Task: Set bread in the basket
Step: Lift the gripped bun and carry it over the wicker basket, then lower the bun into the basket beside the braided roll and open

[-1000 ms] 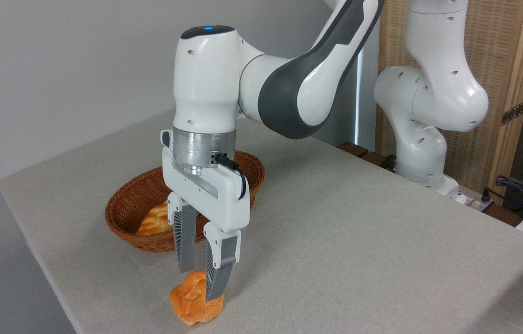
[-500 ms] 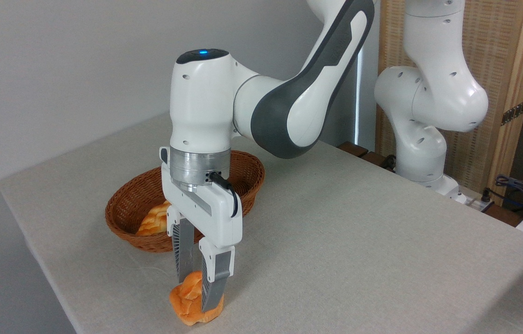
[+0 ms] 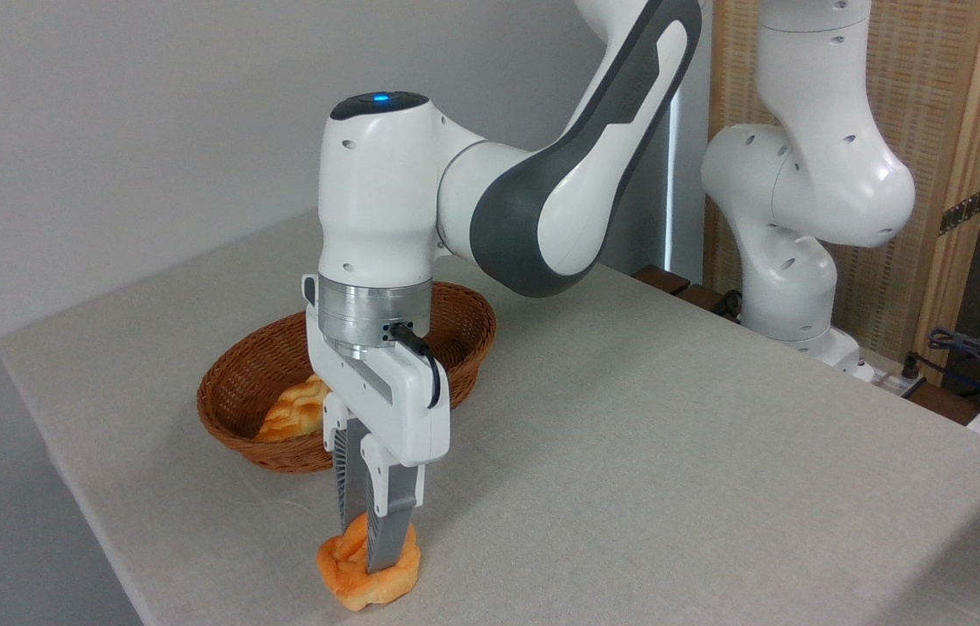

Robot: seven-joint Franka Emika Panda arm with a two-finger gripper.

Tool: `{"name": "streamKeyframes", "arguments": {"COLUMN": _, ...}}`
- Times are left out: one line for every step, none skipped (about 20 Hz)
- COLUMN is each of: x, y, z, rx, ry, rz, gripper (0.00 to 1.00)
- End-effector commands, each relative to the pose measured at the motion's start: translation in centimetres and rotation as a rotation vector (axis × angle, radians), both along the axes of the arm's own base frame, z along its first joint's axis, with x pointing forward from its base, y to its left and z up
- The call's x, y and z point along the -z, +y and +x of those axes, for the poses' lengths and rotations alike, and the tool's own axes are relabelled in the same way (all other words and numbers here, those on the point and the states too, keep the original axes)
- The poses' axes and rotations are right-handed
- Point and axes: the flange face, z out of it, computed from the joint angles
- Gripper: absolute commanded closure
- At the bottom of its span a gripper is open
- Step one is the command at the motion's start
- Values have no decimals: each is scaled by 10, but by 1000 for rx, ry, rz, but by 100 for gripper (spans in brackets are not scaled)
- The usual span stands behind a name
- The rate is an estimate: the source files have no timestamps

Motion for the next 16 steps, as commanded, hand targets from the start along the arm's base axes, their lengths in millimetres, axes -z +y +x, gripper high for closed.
{"name": "streamKeyframes", "arguments": {"x": -2, "y": 0, "z": -2, "rx": 19, "ry": -13, "rz": 13, "gripper": 75}}
{"name": "streamKeyframes", "arguments": {"x": -2, "y": 0, "z": -2, "rx": 19, "ry": -12, "rz": 14, "gripper": 76}}
{"name": "streamKeyframes", "arguments": {"x": -5, "y": 0, "z": -2, "rx": 17, "ry": -13, "rz": 14, "gripper": 75}}
{"name": "streamKeyframes", "arguments": {"x": -12, "y": 0, "z": -2, "rx": 12, "ry": -26, "rz": 10, "gripper": 74}}
{"name": "streamKeyframes", "arguments": {"x": -21, "y": 0, "z": -1, "rx": -1, "ry": -34, "rz": 1, "gripper": 74}}
{"name": "streamKeyframes", "arguments": {"x": -33, "y": 1, "z": -3, "rx": -28, "ry": -14, "rz": -16, "gripper": 75}}
{"name": "streamKeyframes", "arguments": {"x": -49, "y": 3, "z": -1, "rx": -59, "ry": 23, "rz": -50, "gripper": 75}}
{"name": "streamKeyframes", "arguments": {"x": -70, "y": 2, "z": 4, "rx": -81, "ry": 54, "rz": -84, "gripper": 75}}
{"name": "streamKeyframes", "arguments": {"x": -90, "y": 1, "z": 5, "rx": -93, "ry": 96, "rz": -109, "gripper": 75}}
{"name": "streamKeyframes", "arguments": {"x": -107, "y": -2, "z": 3, "rx": -98, "ry": 140, "rz": -131, "gripper": 75}}
{"name": "streamKeyframes", "arguments": {"x": -120, "y": -12, "z": 1, "rx": -89, "ry": 182, "rz": -151, "gripper": 75}}
{"name": "streamKeyframes", "arguments": {"x": -125, "y": -30, "z": -3, "rx": -65, "ry": 218, "rz": -174, "gripper": 74}}
{"name": "streamKeyframes", "arguments": {"x": -125, "y": -48, "z": -6, "rx": -69, "ry": 235, "rz": -190, "gripper": 74}}
{"name": "streamKeyframes", "arguments": {"x": -125, "y": -68, "z": -8, "rx": -103, "ry": 243, "rz": -200, "gripper": 74}}
{"name": "streamKeyframes", "arguments": {"x": -122, "y": -94, "z": -12, "rx": -126, "ry": 255, "rz": -207, "gripper": 74}}
{"name": "streamKeyframes", "arguments": {"x": -120, "y": -116, "z": -16, "rx": -141, "ry": 265, "rz": -211, "gripper": 74}}
